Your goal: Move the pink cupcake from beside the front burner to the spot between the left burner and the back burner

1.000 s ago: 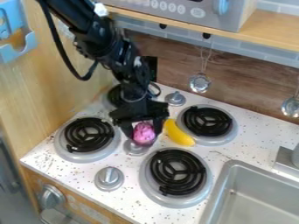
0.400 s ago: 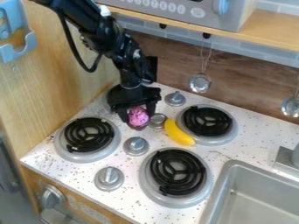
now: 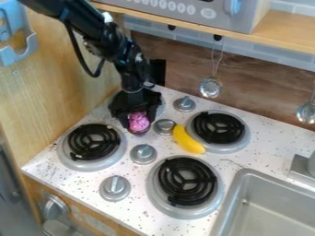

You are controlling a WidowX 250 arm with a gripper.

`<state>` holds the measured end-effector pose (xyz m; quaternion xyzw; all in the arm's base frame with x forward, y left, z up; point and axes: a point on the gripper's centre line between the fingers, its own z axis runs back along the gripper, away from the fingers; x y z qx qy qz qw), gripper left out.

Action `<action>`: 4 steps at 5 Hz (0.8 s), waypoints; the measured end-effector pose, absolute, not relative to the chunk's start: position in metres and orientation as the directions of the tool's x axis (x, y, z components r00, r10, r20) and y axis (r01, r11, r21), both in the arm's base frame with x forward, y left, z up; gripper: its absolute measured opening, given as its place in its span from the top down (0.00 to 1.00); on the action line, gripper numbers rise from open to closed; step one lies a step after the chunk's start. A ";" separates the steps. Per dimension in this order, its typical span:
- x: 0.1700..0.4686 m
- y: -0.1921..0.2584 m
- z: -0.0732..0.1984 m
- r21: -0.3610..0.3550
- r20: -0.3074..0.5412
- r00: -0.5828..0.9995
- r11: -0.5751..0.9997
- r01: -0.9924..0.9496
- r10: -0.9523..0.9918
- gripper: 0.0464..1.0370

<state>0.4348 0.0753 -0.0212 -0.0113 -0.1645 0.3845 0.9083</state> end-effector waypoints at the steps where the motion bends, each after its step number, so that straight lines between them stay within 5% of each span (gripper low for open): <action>1: 0.440 0.082 -0.019 -0.129 0.310 0.648 0.706 -0.696 0.696 0.15; 4: 0.441 0.087 -0.031 -0.106 0.309 0.637 0.691 -0.715 0.706 0.10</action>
